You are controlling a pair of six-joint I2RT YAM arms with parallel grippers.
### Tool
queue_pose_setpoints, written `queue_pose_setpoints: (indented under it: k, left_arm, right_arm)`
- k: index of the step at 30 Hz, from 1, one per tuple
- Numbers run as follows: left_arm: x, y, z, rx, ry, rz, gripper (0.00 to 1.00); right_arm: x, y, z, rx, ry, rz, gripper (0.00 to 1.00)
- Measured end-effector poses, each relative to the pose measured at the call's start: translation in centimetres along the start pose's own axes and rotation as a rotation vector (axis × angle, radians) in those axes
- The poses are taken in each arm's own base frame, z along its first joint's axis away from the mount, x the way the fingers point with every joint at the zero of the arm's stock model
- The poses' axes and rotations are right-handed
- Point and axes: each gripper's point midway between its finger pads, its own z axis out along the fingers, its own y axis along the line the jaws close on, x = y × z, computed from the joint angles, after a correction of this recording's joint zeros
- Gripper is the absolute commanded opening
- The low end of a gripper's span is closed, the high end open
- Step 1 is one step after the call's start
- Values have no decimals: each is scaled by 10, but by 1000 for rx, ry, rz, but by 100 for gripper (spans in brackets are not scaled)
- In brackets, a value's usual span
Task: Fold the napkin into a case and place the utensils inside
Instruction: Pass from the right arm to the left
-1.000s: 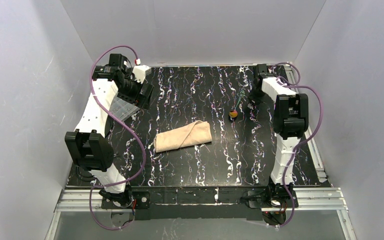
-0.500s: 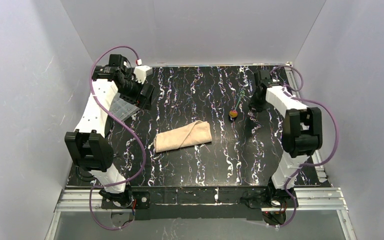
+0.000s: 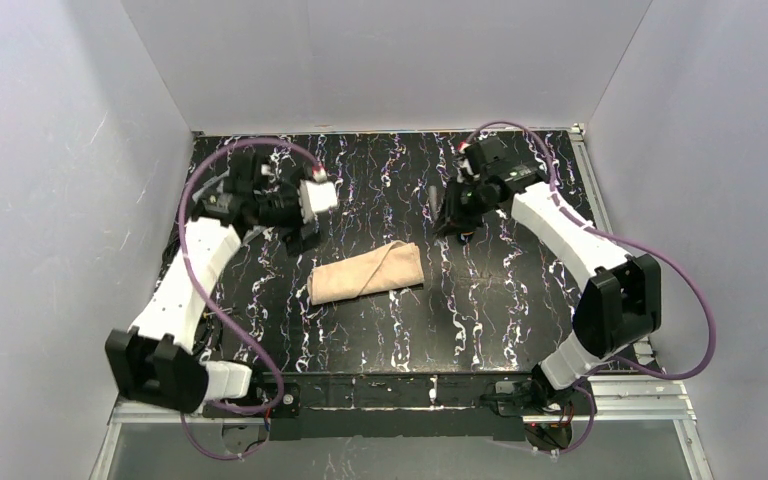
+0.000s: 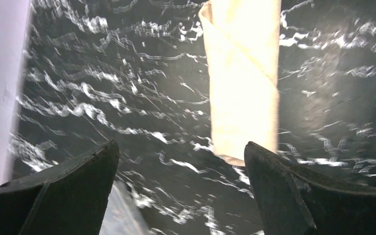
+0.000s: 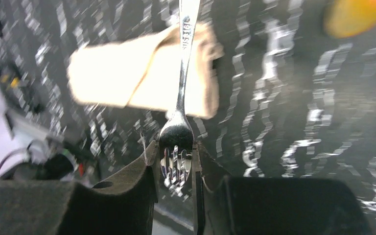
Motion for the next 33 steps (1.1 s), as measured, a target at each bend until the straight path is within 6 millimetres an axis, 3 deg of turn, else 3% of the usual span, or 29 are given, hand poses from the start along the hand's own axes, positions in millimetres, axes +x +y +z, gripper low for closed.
queue_pose_setpoints:
  k: [4, 6, 11, 14, 17, 21, 25, 30, 33]
  left_arm:
    - [-1, -16, 18, -63, -75, 394, 98]
    - [-4, -14, 22, -85, -95, 501, 98]
    - [-34, 5, 23, -180, -187, 710, 97]
    - [-41, 2, 23, -180, -226, 782, 97]
    - [-46, -10, 22, -141, -264, 840, 97]
    - [-44, -25, 24, -79, -295, 883, 96]
    - [-43, -32, 26, -56, -310, 953, 80]
    - [-44, -34, 29, -55, -325, 1030, 74]
    - [-47, -36, 29, -64, -335, 1074, 60]
  right_arm:
    - [37, 54, -10, -151, 93, -70, 1]
    - [52, 77, -17, -220, 134, -89, 1]
    - [80, 116, -31, -351, 224, -114, 1]
    - [94, 137, -40, -430, 280, -116, 1]
    - [102, 152, -51, -485, 313, -123, 1]
    - [97, 173, -68, -565, 317, -142, 1]
    - [97, 183, -72, -604, 329, -136, 1]
    - [105, 190, -67, -615, 363, -133, 1]
    - [110, 192, -64, -614, 382, -134, 1]
